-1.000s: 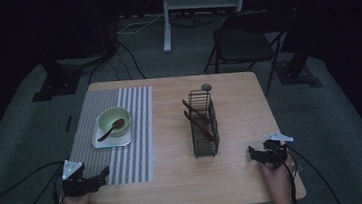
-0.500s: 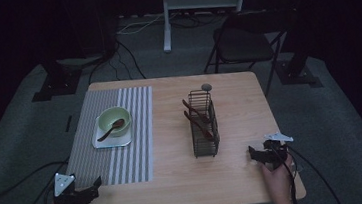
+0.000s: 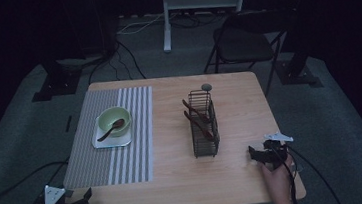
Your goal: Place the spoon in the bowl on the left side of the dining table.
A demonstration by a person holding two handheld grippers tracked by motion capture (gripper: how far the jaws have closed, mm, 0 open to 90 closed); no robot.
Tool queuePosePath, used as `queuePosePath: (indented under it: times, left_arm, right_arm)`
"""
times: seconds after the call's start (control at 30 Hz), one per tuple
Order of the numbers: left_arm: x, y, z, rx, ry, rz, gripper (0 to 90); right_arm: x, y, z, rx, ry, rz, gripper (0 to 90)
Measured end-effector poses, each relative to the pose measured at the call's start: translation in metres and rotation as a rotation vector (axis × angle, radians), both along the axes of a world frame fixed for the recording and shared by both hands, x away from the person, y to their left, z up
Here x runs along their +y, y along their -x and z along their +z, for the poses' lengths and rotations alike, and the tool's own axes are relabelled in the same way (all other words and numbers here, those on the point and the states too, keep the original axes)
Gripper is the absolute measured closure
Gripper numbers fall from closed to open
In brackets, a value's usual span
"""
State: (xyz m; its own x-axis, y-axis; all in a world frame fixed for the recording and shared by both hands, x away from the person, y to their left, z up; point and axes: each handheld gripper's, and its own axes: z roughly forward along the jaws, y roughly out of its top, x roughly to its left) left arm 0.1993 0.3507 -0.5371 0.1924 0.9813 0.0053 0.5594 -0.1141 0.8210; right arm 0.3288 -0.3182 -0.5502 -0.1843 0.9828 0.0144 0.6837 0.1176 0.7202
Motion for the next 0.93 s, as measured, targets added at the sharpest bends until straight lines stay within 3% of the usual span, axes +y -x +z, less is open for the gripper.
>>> queuePosePath:
  times: [0.17, 0.33, 0.4, 0.57, 0.7, 0.93]
  left_arm:
    - [0.01, 0.007, -0.004, 0.009, 0.006, 0.013, 2.0]
    - [0.015, 0.01, -0.008, 0.05, 0.003, 0.011, 3.5]
    - [0.017, 0.01, -0.008, 0.048, 0.032, 0.021, 3.5]
    - [0.024, 0.009, -0.012, 0.092, 0.027, 0.118, 3.5]
    - [0.032, 0.01, -0.011, 0.082, 0.099, 0.166, 3.5]
    - [0.032, 0.01, -0.012, 0.076, 0.102, 0.162, 3.5]
  right_arm:
    - [0.0, 0.0, 0.0, 0.0, 0.0, 0.0, 12.1]
    - [0.0, 0.0, 0.0, 0.0, 0.0, 0.0, 12.1]
    - [0.0, 0.0, 0.0, 0.0, 0.0, 0.0, 12.1]
    - [0.0, 0.0, 0.0, 0.0, 0.0, 0.0, 12.1]
    - [0.0, 0.0, 0.0, 0.0, 0.0, 0.0, 12.1]
    - [0.0, 0.0, 0.0, 0.001, 0.0, 0.0, 12.1]
